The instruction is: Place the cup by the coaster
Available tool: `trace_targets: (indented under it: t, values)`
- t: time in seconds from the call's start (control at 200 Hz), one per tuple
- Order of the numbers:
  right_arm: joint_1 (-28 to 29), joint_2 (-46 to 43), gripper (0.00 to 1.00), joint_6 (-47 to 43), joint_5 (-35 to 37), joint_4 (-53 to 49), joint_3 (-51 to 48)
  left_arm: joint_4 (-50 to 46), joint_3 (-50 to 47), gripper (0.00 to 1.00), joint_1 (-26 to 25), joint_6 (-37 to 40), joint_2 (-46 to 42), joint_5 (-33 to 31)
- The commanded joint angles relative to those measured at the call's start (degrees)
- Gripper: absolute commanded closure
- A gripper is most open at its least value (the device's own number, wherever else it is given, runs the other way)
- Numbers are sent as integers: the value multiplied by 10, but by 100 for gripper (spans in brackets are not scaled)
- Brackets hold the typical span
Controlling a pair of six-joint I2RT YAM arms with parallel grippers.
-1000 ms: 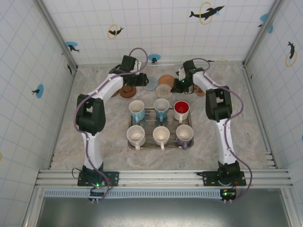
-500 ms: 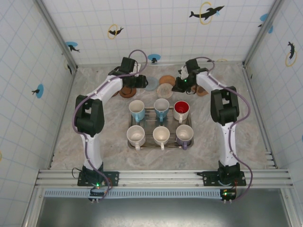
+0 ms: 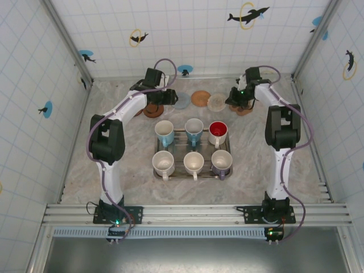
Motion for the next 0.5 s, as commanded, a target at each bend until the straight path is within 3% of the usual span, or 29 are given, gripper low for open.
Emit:
trace_targets:
  t: [0.0,0.496]
  values:
    - [-2,19,100,-13,0,-20,21,-3,11,40,-4,-7,1,1]
    - [-24,83,100,-14,28,-34,52,-9,20,40,-5,-9,9,-3]
